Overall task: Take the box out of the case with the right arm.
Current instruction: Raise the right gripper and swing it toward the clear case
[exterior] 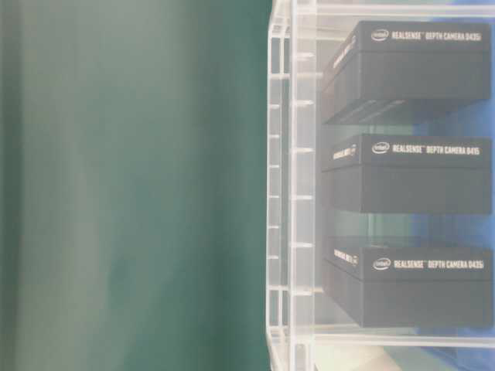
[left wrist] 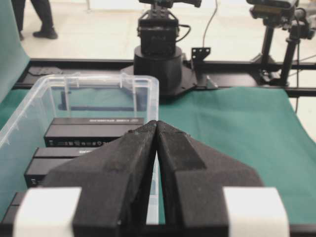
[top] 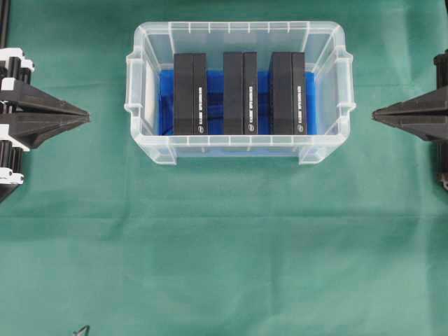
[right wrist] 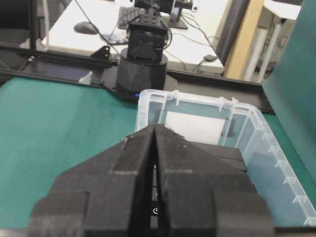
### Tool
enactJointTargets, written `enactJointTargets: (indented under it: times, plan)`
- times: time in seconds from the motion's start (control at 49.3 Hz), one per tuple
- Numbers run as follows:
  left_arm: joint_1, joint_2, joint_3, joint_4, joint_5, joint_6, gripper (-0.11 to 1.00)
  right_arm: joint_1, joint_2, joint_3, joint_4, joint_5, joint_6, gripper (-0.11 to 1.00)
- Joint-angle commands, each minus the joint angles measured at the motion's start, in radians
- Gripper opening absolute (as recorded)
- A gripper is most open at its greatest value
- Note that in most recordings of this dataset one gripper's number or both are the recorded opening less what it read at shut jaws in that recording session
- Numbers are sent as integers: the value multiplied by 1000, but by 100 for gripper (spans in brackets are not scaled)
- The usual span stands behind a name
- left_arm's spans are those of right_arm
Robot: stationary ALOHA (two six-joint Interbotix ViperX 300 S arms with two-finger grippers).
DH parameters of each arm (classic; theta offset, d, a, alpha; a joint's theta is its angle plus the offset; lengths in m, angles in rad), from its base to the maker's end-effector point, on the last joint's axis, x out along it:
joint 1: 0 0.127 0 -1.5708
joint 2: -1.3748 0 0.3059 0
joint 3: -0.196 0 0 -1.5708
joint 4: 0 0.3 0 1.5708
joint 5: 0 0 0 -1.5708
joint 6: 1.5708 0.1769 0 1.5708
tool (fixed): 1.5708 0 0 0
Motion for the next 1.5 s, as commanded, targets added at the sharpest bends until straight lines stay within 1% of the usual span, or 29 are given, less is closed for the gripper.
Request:
enactJointTargets:
  times: [0.0,0.081,0.183,0.284,0.386,0.609,0.69,0.792,0.873,0.954,1.015,1.096,1.137,1.218,1.259,1.34,1.482]
  plan:
    - [6,11,-38,21,0,3,2,2,11,-20,6,-3,11,1]
    - [8,11,-60,23,14,3,2,2,17,-49,6,44,21,1]
    - [6,8,-78,23,48,-3,2,2,18,-92,6,138,34,0]
    - [6,0,-110,23,92,-12,2,2,15,-163,6,227,37,0]
    - [6,-3,-186,23,170,-26,2,2,15,-256,6,304,37,1]
    - [6,11,-396,23,434,-28,2,0,38,-466,6,531,37,0]
    - [6,23,-469,23,502,-28,2,0,58,-528,6,586,37,0]
    - [6,40,-546,23,561,-28,2,0,84,-595,6,624,38,1]
    - [6,58,-584,23,598,-26,2,0,104,-623,6,652,38,0]
    - [6,72,-606,23,629,-26,2,0,115,-627,6,683,48,1]
    - [6,78,-617,23,653,-29,2,0,118,-627,6,712,69,0]
    - [6,81,-634,23,706,-29,2,-3,121,-632,6,775,118,0]
    - [3,83,-641,23,749,-31,2,-6,124,-638,3,821,152,1]
    - [-6,91,-661,21,871,-31,2,-8,133,-657,-2,933,210,1]
    - [-12,97,-675,20,933,-34,2,-6,141,-672,-3,1015,239,0]
    - [-23,115,-701,20,1063,-49,2,-6,160,-701,-3,1167,270,0]
    - [-43,153,-744,18,1312,-114,2,-6,210,-755,-2,1459,302,0]
